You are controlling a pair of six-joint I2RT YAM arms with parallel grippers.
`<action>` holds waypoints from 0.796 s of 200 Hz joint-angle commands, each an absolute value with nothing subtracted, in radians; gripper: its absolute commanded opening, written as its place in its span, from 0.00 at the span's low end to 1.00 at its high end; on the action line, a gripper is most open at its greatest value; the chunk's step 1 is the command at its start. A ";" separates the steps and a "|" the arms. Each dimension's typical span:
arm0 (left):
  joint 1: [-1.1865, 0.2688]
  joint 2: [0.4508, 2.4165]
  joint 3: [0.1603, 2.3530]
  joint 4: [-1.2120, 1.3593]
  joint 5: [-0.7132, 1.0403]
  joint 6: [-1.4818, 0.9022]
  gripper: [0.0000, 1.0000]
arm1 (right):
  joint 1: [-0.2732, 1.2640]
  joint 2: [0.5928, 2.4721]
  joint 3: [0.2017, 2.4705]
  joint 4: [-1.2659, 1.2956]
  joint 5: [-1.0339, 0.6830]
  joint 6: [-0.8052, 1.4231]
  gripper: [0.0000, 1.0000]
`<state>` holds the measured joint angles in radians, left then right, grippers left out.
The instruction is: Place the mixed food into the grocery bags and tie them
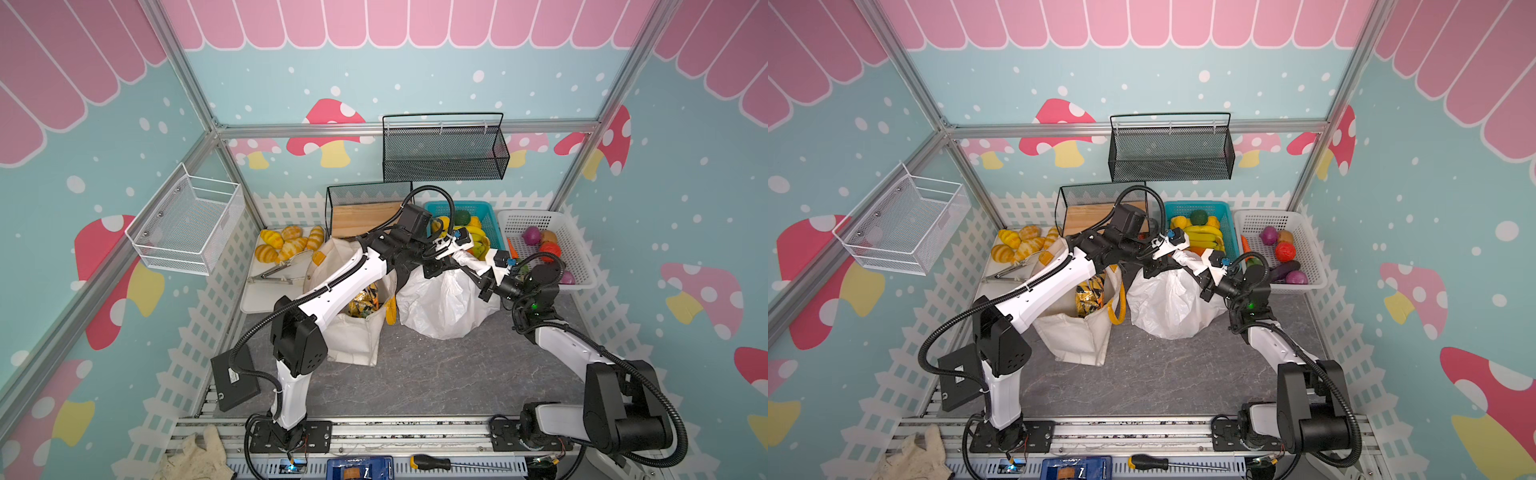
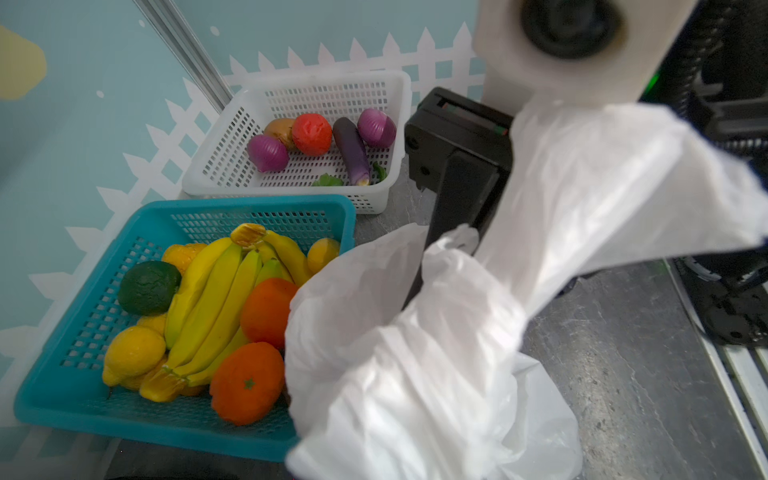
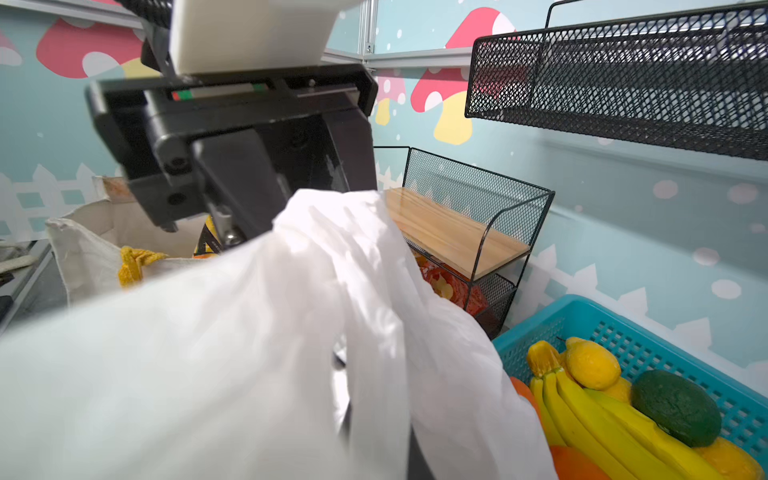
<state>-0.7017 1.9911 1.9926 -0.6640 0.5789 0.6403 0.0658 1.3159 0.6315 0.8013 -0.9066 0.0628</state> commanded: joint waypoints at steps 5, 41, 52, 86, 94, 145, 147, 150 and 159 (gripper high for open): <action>-0.702 1.930 1.951 -0.699 0.576 0.665 0.41 | 0.066 1.272 0.635 0.761 -0.850 0.015 0.00; -0.699 1.848 1.807 -0.619 0.453 0.652 0.57 | 0.067 1.267 0.647 0.770 -0.870 0.103 0.00; -0.701 1.825 1.757 -0.545 0.412 0.620 0.59 | 0.066 1.269 0.647 0.785 -0.886 0.132 0.00; -0.715 1.840 1.750 -0.506 0.295 0.617 0.57 | 0.067 1.249 0.648 0.785 -0.895 0.155 0.00; -0.715 1.847 1.758 -0.508 0.274 0.616 0.54 | 0.067 1.239 0.649 0.766 -0.880 0.140 0.00; -0.714 1.830 1.772 -0.506 0.339 0.566 0.17 | 0.069 1.210 0.665 0.610 -0.744 -0.014 0.00; -0.713 1.828 1.772 -0.505 0.346 0.563 0.16 | 0.071 1.209 0.664 0.610 -0.739 -0.016 0.00; -0.713 1.825 1.770 -0.505 0.355 0.558 0.15 | 0.072 1.209 0.664 0.609 -0.734 -0.019 0.00; -0.713 1.814 1.765 -0.505 0.385 0.546 0.12 | 0.075 1.207 0.662 0.605 -0.721 -0.026 0.00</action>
<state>-0.7094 1.8427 1.7527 -0.5224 0.3130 0.5835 0.0666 1.2270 0.6376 0.6575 -0.7883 0.0486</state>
